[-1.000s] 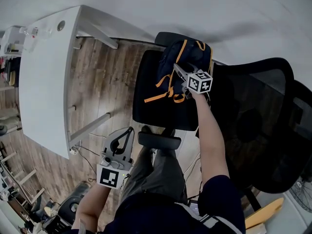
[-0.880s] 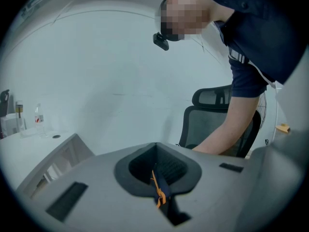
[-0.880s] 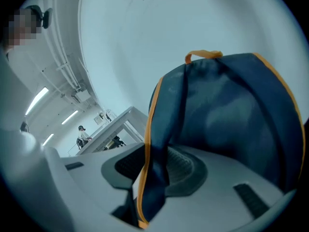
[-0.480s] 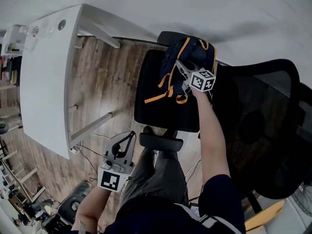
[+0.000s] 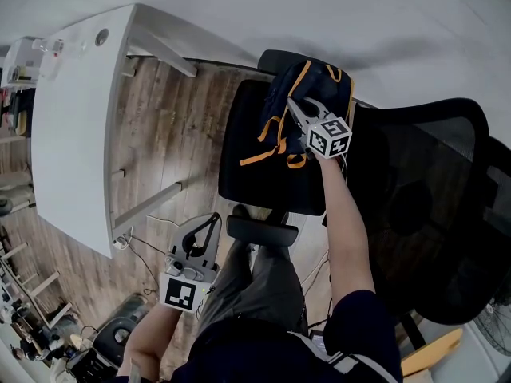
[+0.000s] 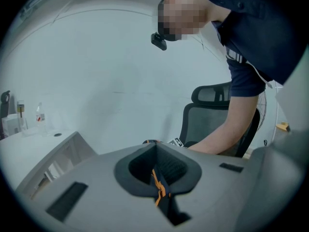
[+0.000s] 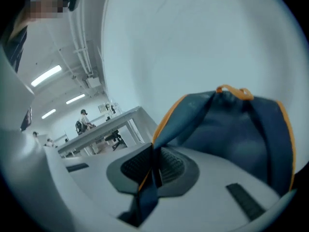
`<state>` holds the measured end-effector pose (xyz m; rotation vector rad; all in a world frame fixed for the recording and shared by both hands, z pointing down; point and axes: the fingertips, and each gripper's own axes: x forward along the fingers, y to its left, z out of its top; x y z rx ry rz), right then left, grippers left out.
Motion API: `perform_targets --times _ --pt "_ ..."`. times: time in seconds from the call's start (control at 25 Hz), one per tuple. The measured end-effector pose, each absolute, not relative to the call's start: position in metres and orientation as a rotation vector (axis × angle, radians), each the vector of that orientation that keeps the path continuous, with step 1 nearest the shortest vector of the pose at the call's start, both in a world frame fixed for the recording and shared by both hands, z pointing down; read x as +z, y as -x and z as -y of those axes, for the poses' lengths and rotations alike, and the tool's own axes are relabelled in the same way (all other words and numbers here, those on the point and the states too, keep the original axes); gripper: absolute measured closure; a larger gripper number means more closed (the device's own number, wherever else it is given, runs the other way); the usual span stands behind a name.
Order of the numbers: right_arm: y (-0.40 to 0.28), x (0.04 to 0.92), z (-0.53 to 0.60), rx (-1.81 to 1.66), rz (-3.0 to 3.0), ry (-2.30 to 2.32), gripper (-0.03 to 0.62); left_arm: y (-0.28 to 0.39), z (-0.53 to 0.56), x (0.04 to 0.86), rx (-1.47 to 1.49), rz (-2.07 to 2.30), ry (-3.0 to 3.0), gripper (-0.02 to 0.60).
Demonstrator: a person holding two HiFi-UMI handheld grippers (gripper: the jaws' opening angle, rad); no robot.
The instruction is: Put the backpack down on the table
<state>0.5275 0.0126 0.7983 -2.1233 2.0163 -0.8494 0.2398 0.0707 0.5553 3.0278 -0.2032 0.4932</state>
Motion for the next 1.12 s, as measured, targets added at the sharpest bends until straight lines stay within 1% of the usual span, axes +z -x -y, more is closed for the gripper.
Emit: perform_targets --times 0.16,0.68,1.12 --pt "-0.523 0.775 -0.014 -0.738 -2.097 2.222 0.566 -0.242 -0.070 0.550 0.484 0.211 -3.029 0.578" --pt "-0.509 0.701 -0.020 -0.489 -2.130 2.298 0.569 -0.237 -0.071 0.535 0.458 0.240 -3.040 0.578" --pt "-0.487 0.637 -0.042 -0.481 -2.024 2.188 0.569 -0.227 -0.072 0.515 0.399 0.280 -3.063 0.578"
